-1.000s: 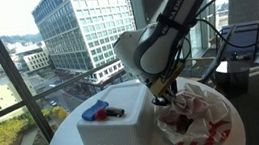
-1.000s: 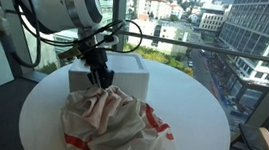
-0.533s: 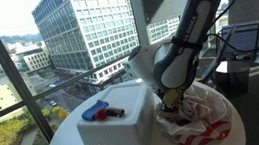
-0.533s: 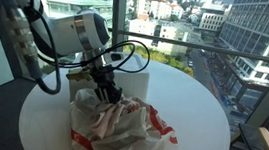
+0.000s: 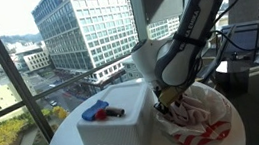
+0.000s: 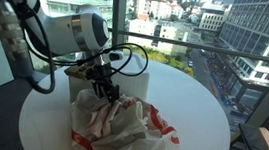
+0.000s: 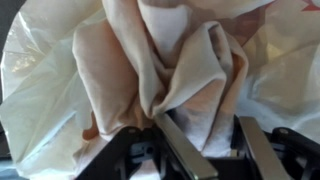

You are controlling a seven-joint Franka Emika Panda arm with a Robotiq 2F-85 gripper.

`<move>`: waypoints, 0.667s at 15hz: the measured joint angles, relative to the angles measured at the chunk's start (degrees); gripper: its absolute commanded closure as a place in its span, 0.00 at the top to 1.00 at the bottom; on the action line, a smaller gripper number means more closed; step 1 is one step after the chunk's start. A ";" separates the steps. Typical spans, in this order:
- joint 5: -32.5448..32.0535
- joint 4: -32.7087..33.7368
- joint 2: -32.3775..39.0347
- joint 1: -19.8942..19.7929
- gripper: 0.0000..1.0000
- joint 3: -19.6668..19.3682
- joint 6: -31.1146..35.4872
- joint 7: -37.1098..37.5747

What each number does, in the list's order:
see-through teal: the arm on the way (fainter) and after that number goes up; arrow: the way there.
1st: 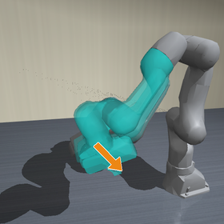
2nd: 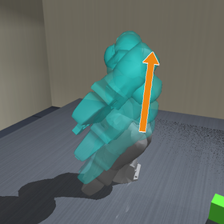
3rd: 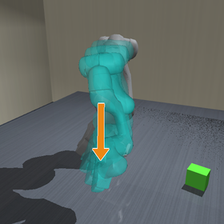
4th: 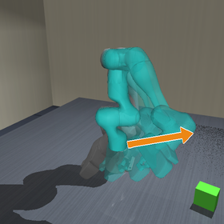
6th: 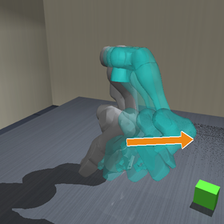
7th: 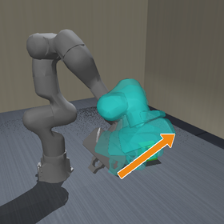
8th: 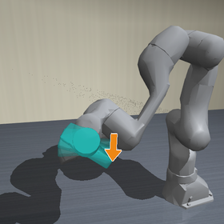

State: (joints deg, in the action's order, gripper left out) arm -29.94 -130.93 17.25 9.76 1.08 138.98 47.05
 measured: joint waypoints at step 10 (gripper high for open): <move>4.70 -7.66 -18.87 -0.26 0.99 0.93 -16.38 9.27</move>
State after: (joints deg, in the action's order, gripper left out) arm -25.24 -138.59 -1.63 9.50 2.01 122.60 56.32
